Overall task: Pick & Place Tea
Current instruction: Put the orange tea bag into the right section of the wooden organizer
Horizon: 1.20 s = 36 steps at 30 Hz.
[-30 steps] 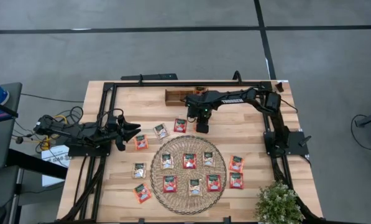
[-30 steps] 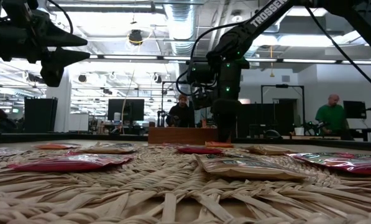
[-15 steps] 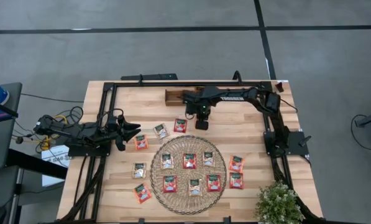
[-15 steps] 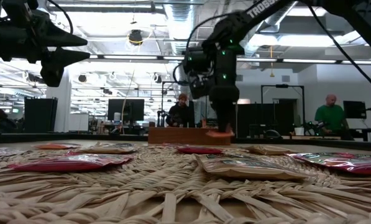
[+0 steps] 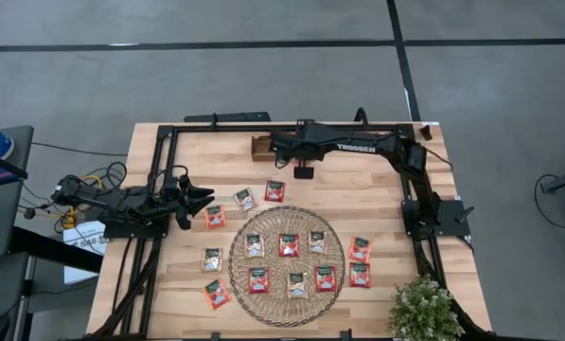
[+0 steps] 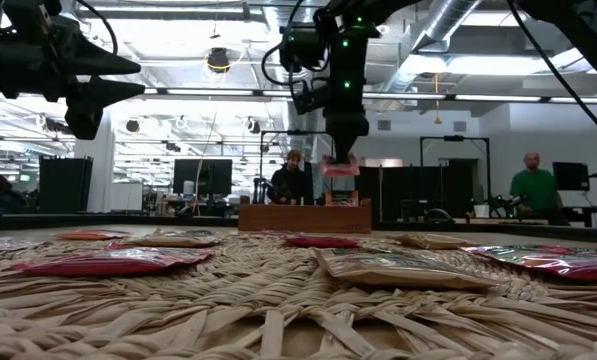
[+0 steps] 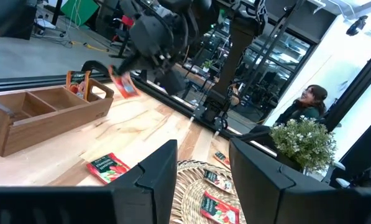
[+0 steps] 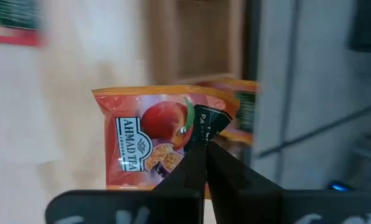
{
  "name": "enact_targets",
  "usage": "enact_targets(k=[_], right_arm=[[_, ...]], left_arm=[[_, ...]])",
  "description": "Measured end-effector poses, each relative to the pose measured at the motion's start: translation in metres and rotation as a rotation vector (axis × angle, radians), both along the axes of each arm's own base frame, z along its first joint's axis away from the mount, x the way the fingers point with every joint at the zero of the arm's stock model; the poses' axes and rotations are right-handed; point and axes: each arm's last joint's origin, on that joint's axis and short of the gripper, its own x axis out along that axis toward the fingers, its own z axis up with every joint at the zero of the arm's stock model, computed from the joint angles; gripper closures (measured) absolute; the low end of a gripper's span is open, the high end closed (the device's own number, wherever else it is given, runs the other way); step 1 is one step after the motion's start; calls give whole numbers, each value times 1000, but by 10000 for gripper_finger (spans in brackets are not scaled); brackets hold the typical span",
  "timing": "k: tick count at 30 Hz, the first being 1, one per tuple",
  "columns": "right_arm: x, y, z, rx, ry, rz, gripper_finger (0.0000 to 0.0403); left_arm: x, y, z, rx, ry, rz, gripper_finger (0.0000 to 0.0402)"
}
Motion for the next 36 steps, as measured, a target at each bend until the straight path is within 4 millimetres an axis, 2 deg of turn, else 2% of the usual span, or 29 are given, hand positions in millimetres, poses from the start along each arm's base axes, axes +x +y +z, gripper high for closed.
enact_targets(k=[6, 13, 27, 36], right_arm=[[-4, -10, 2, -117, 41, -37, 402], [-2, -11, 6, -314, 41, -95, 403], [2, -15, 7, -327, -8, -105, 403], [-3, -31, -24, -310, 8, -103, 403]], left_arm=[[0, 0, 0, 0, 0, 0, 263], [0, 0, 0, 1, 0, 0, 263], [0, 0, 0, 1, 0, 0, 263], [0, 0, 0, 2, 0, 0, 263]])
